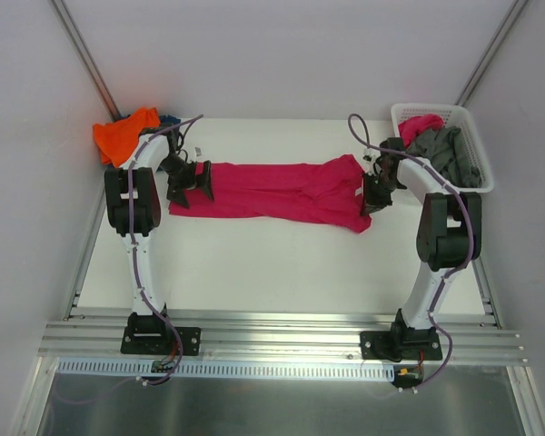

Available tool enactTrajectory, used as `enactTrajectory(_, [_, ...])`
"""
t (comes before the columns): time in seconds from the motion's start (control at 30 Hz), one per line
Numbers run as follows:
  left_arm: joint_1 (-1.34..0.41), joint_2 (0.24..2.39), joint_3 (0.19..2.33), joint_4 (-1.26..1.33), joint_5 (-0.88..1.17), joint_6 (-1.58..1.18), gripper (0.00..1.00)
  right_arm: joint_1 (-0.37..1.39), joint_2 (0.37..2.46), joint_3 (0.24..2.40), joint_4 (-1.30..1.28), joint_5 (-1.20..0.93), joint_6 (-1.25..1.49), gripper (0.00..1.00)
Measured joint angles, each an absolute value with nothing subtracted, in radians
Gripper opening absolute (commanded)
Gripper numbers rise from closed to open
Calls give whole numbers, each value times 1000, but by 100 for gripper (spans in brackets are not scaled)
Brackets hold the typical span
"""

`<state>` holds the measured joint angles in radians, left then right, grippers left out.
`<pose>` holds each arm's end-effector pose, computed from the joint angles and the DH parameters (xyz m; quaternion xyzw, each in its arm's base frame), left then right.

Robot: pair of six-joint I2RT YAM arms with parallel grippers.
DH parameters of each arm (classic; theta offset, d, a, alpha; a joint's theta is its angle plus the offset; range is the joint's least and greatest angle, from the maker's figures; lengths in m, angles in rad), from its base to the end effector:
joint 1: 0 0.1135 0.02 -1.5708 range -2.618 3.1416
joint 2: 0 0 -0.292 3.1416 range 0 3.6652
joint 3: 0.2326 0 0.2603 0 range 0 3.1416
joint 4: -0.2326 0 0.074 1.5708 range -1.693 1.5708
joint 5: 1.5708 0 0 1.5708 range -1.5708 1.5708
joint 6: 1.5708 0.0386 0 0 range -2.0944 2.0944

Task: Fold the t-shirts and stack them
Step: Fold the tshirt

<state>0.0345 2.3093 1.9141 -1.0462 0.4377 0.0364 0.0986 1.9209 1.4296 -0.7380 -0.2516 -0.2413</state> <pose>0.4878 0.0005 0.1792 0.0150 0.9741 -0.2143 0.0708 0.4062 0.0498 0.2162 -0.1864 0.9600 0.1113 0.1770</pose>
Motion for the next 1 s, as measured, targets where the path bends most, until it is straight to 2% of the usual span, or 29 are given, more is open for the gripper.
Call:
enactTrajectory(0.33, [35, 2305, 1905, -1040, 437, 37, 99, 78, 1921, 1452, -741, -235, -248, 0])
enactTrajectory(0.67, [35, 2302, 1901, -1037, 436, 38, 99, 62, 2001, 1699, -737, -212, -258, 0])
enactTrajectory(1.0, [35, 2296, 1895, -1033, 434, 40, 99, 68, 2025, 1557, -741, -195, -294, 2])
